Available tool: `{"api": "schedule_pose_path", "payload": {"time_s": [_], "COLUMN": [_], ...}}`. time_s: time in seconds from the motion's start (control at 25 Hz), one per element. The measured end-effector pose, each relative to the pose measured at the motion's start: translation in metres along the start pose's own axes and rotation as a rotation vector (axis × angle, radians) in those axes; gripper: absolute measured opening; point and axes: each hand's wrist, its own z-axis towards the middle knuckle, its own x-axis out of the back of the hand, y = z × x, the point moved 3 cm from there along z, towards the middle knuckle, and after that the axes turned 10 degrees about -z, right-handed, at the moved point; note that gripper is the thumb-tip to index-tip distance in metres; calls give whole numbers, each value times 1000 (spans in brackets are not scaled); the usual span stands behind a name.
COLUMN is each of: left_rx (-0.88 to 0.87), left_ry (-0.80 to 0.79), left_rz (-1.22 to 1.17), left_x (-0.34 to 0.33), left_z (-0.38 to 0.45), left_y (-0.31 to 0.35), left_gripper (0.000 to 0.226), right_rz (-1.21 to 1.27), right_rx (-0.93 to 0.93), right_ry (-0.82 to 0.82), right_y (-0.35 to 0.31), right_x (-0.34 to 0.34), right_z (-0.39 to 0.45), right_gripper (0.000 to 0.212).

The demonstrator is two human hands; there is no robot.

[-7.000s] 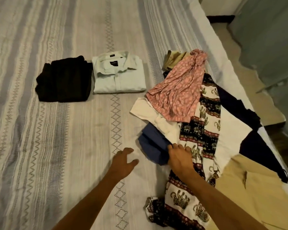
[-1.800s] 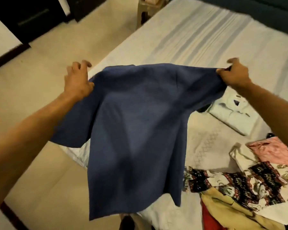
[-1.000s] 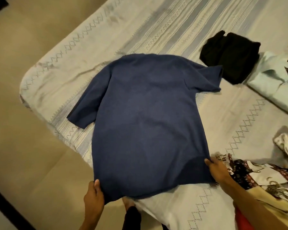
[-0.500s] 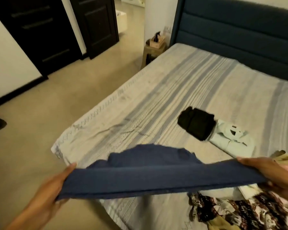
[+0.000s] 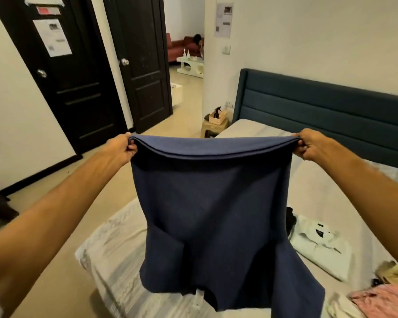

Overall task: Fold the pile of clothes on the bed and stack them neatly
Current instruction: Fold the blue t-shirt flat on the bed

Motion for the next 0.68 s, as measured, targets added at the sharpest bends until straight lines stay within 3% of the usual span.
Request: {"api": "schedule_pose_path", "payload": {"time_s": [0.2,0.36,0.52,0.68], "left_rx": [-113,-104,-18,127], "left_ry": [-18,-44,82,87], "left_rz": [-77,4,196,434], "left_x": [-3,28,111,236], "left_z": [12,-10,-36,-58], "left_y": [33,23,-53,-190], "left_gripper": [29,30,34,29], "right_rz": [102,62,-93,-344], "right_rx": [62,53,-35,-162], "right_ry": [15,12,24,33], "right_y": [-21,11,116,273], "right_x": [-9,-3,4,11], "right_z": [3,-8,-29,-39], "right_gripper": [33,32,34,32]}}
